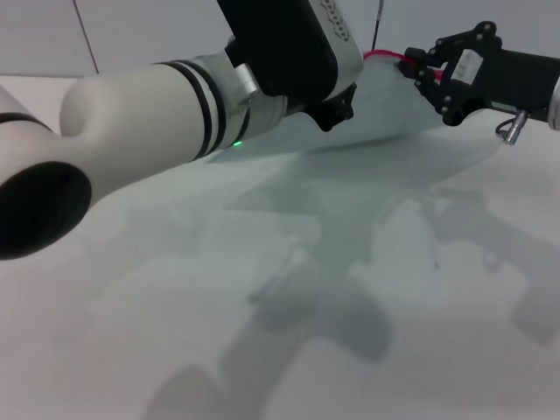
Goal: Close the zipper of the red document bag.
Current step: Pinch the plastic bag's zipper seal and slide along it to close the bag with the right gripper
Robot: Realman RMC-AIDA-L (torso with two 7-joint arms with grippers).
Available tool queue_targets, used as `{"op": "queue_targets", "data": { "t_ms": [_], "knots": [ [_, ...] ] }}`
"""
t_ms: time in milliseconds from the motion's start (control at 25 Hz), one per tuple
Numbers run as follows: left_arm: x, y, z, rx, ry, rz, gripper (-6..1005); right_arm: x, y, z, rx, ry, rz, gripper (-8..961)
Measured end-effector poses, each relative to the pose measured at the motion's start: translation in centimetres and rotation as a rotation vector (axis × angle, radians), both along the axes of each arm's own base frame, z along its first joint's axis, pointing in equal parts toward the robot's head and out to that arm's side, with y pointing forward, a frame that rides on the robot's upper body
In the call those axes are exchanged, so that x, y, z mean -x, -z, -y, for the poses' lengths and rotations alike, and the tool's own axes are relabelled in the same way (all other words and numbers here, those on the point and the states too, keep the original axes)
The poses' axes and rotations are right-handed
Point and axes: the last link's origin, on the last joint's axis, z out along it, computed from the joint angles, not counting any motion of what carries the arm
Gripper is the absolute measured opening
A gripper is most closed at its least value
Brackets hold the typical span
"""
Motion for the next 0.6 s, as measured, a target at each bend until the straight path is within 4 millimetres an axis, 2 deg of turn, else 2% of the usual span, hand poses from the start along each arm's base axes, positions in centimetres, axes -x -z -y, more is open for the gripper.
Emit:
{"op": "queue_targets", "data": {
  "t_ms": [600],
  "knots": [
    [-0.1, -1.1, 0.8, -0.025, 0.017, 0.014, 67, -2.2, 0.1, -1.0, -0.071, 0.071, 0.043, 79]
  ]
}}
